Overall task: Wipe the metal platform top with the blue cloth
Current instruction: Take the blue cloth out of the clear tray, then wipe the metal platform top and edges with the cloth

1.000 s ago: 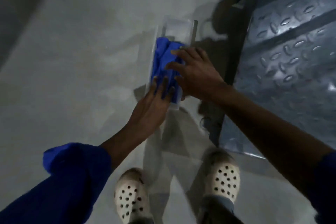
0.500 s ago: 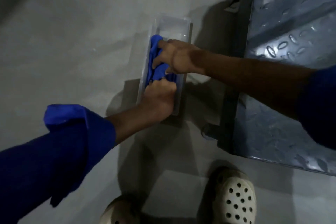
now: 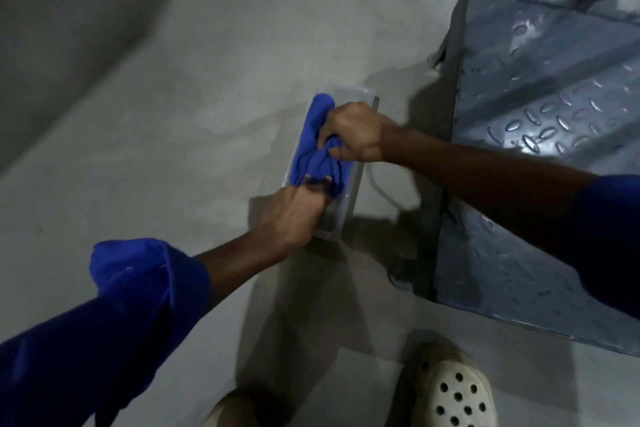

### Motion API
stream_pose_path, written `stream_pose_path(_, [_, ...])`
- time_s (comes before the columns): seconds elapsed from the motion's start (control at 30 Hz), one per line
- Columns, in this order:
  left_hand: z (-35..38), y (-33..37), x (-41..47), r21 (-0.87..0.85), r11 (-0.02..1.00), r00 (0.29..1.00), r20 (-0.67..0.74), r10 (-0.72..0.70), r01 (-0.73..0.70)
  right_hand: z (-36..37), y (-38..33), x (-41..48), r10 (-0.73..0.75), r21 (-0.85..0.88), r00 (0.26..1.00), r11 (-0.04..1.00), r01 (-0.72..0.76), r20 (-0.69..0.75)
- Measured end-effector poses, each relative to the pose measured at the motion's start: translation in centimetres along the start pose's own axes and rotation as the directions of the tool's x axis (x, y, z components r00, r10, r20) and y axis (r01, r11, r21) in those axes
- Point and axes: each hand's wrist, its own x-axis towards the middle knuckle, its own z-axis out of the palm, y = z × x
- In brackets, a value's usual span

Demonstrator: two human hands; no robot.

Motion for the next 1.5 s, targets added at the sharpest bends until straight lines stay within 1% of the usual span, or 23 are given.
stream_pose_path(0.03, [-0.4,0.0,-0.6,0.105,0.993,0.998,-0.014,0.063,-0.061,-0.7,0.1,-0.8,-0.001,0.020,0.999,1.000,0.002,-0.050])
stream_pose_path(0.1, [-1.2,-0.1,-1.5,0.283,0.935,0.945,-0.180,0.272,-0.215,-2.1,0.3,-3.0,0.008,0.045,0.986,0.999,0.000,-0.169])
stream_pose_path(0.17, [-1.8,-0.5,-2.3,0.443,0.866,0.888,-0.267,0.375,-0.233,-2.8,0.6,-5.6,-0.003,0.037,0.931,0.999,0.018,-0.365])
stream_pose_path(0.27, [-3.4,0.8,-3.2,0.533,0.819,0.845,-0.320,0.429,-0.214,-3.0,0.9,-9.0,-0.041,-0.016,0.802,0.999,0.040,-0.596])
stream_pose_path(0.37, [-5.8,3.5,-3.6,0.555,0.797,0.782,-0.379,0.495,-0.236,-4.9,1.0,-12.4,-0.057,-0.062,0.730,0.998,0.020,-0.682])
stream_pose_path(0.47, [-7.7,7.4,-3.2,0.519,0.813,0.721,-0.453,0.525,-0.265,-8.2,1.1,-16.8,-0.068,-0.095,0.720,0.995,0.002,-0.690])
stream_pose_path(0.57, [-8.6,12.4,-3.5,0.461,0.808,0.557,-0.586,0.588,-0.368,-10.9,1.7,-22.3,-0.029,-0.122,0.784,0.991,-0.059,-0.621])
stream_pose_path(0.67, [-8.2,16.5,-4.4,0.407,0.756,0.430,-0.640,0.636,-0.513,-10.9,2.9,-27.3,0.102,-0.072,0.843,0.984,-0.164,-0.528])
stream_pose_path(0.77, [-5.9,17.5,-3.9,0.431,0.660,0.273,-0.669,0.691,-0.615,-6.7,4.2,-29.3,0.249,0.003,0.882,0.963,-0.270,-0.400])
stream_pose_path(0.8, [-5.0,17.2,-3.5,0.415,0.640,0.244,-0.683,0.689,-0.647,-5.1,4.3,-29.6,0.301,0.045,0.879,0.951,-0.307,-0.369])
stream_pose_path(0.83, [-4.2,16.9,-3.1,0.370,0.635,0.245,-0.701,0.670,-0.678,-3.8,4.2,-29.9,0.357,0.099,0.854,0.933,-0.346,-0.378])
stream_pose_path(0.87, [-3.6,16.3,-2.7,0.297,0.654,0.285,-0.722,0.631,-0.696,-2.7,4.0,-30.1,0.416,0.167,0.807,0.909,-0.382,-0.420])
stream_pose_path(0.9, [-3.2,15.8,-2.1,0.205,0.702,0.364,-0.738,0.569,-0.682,-2.0,3.6,-30.2,0.470,0.232,0.748,0.882,-0.410,-0.468])
stream_pose_path(0.93, [-3.2,15.3,-1.5,0.102,0.768,0.494,-0.711,0.501,-0.633,-1.6,3.0,-30.1,0.509,0.279,0.693,0.861,-0.426,-0.511])
stream_pose_path(0.97, [-3.4,14.9,-1.1,0.007,0.835,0.648,-0.628,0.432,-0.550,-1.3,2.4,-29.8,0.538,0.318,0.645,0.842,-0.435,-0.543])
stream_pose_path(1.0, [-3.6,14.5,-0.7,-0.073,0.891,0.794,-0.491,0.359,-0.448,-0.9,1.8,-29.3,0.572,0.368,0.604,0.820,-0.438,-0.555])
stream_pose_path(1.03, [-3.7,14.3,-0.3,-0.136,0.922,0.884,-0.364,0.295,-0.363,-0.6,1.2,-28.6,0.620,0.436,0.567,0.784,-0.441,-0.542])
stream_pose_path(1.07, [-3.7,14.2,0.0,-0.170,0.934,0.921,-0.293,0.256,-0.313,0.0,0.6,-27.6,0.680,0.513,0.539,0.731,-0.450,-0.497])
stream_pose_path(1.13, [-3.5,14.5,0.2,-0.149,0.948,0.927,-0.296,0.229,-0.282,1.4,-0.4,-25.2,0.793,0.621,0.495,0.596,-0.509,-0.355])
stream_pose_path(1.17, [-3.3,14.7,-0.1,-0.134,0.954,0.926,-0.307,0.218,-0.269,2.1,-0.7,-24.1,0.832,0.627,0.465,0.541,-0.560,-0.302])
stream_pose_path(1.27, [-2.0,15.1,-1.6,-0.192,0.955,0.942,-0.293,0.166,-0.228,3.6,-0.6,-22.6,0.864,0.544,0.392,0.503,-0.672,-0.316])
stream_pose_path(1.33, [-0.8,15.2,-2.7,-0.267,0.936,0.949,-0.278,0.151,-0.227,4.3,-0.5,-23.2,0.843,0.453,0.405,0.534,-0.714,-0.354])
stream_pose_path(1.5, [-0.1,14.9,-2.9,-0.346,0.902,0.935,-0.324,0.145,-0.260,6.0,-1.9,-26.9,0.766,0.302,0.514,0.631,-0.715,-0.385])
